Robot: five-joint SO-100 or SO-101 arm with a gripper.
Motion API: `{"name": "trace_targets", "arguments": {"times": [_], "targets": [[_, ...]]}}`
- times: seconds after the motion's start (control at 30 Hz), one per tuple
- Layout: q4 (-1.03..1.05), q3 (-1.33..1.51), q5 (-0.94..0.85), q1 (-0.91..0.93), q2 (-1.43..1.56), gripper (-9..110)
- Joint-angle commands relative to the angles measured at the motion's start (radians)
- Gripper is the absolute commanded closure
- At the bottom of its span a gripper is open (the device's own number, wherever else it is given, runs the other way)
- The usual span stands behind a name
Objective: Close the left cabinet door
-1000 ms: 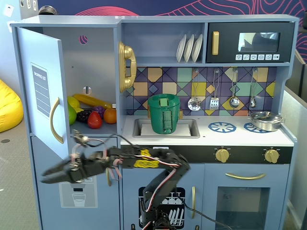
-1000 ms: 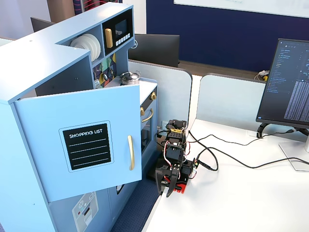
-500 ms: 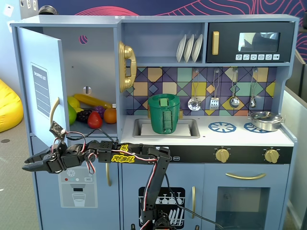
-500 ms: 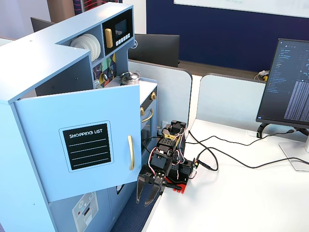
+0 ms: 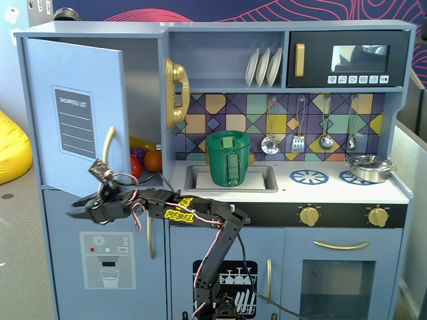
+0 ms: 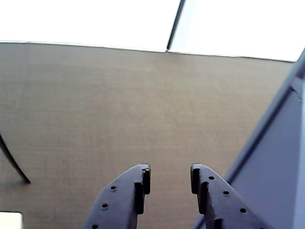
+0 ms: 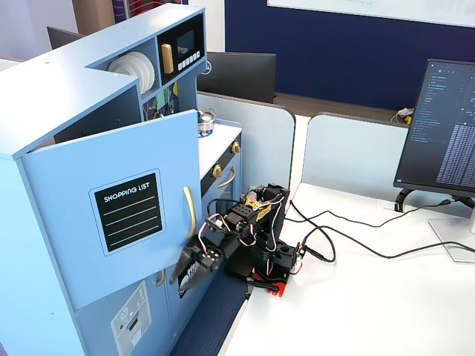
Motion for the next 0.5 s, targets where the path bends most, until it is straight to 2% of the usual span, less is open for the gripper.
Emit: {"name": "trace_targets", "arguments": {"times": [0.0,0.13,0.27,0.37,0.47], "targets": [[-0.014,-0.012,-0.028,0.156,0.081,102],[-0.071,-0.011,-0.063,0.321,0.069,102],[-0.239,-0.002,-0.155,0.471,-0.005,102],[-0.313,-0.006,-0.146,0.548,-0.049,102],[-0.284,0.006,-0.091,0.548,-0.014,102]]}}
